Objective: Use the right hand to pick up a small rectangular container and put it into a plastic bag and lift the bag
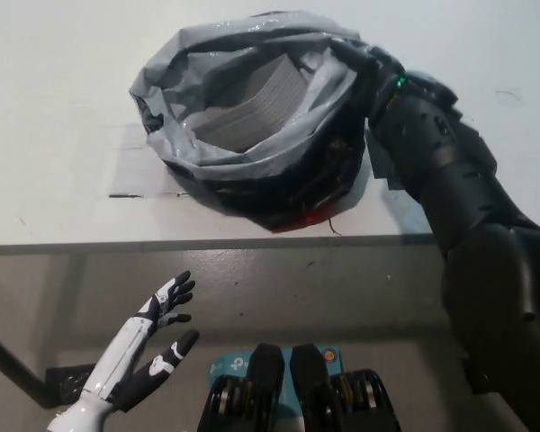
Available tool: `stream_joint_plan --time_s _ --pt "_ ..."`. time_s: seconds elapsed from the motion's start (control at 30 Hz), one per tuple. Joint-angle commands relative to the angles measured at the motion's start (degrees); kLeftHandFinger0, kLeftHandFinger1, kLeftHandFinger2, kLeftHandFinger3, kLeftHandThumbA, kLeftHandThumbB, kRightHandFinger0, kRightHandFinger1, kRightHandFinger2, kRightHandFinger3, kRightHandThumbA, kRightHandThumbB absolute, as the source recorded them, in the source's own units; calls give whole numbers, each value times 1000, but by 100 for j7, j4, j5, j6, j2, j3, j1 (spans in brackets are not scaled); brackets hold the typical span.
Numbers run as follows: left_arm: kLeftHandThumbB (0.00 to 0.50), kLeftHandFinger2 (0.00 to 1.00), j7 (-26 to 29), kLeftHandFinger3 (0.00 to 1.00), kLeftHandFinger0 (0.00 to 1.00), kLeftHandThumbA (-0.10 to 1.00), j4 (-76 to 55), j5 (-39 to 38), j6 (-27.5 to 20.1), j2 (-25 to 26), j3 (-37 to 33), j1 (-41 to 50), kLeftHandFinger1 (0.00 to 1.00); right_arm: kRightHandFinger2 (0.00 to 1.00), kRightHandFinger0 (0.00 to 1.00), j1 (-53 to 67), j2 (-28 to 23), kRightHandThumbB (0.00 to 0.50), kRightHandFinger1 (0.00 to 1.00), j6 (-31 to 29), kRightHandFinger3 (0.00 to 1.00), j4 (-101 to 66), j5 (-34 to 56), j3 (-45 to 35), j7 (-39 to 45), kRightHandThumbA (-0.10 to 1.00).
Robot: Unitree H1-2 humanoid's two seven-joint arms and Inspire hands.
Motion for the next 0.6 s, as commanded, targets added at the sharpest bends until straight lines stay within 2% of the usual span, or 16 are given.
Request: stream_joint_plan --time_s 0.0,0.07,0.1,0.13,0.2,0.3,0.33,0.37,0.4,0.47,0.57 --pt "234 1000 41 1000 843 854 -196 28 -83 97 58 -106 936 667 0 -854 22 156 154 246 684 -575 255 182 62 -100" --pt "232 1000 43 1000 843 855 -202 40 -74 98 56 -108 936 661 0 -907 54 155 157 292 659 -726 261 237 77 -100" --pt "230 1000 45 1000 843 855 -218 52 -48 88 49 -97 936 628 0 -1036 122 148 128 417 809 -952 357 233 36 -100" --pt "229 1000 44 1000 843 852 -221 42 -32 79 48 -93 935 607 0 -1189 170 140 108 561 1000 -1098 416 245 -19 -100" --pt "226 1000 43 1000 840 840 -207 3 -37 66 52 -87 930 587 0 -1358 217 125 92 699 1000 -1267 418 334 -5 -100" --pt "227 1000 33 1000 840 848 -194 -20 -51 69 52 -81 931 575 0 -1622 271 132 71 738 1000 -1338 465 360 -73 -100" --pt "213 1000 23 1000 835 854 -169 3 -104 87 39 -100 928 643 0 -1875 302 134 108 730 1000 -1398 423 432 -149 -100" --pt "213 1000 23 1000 835 854 -169 3 -104 87 39 -100 928 643 0 -1875 302 134 108 730 1000 -1398 423 432 -149 -100" --pt "210 1000 21 1000 834 855 -153 18 -137 92 30 -111 927 723 0 -2043 316 129 142 757 1000 -1455 407 483 -185 -100" --pt "210 1000 34 1000 827 856 -134 25 -165 85 31 -120 919 803 0 -2274 304 115 204 822 1000 -1467 445 492 -222 -100" --pt "215 1000 39 1000 825 855 -141 12 -145 75 36 -109 918 831 0 -2639 255 85 243 856 1000 -1475 473 517 -258 -100"
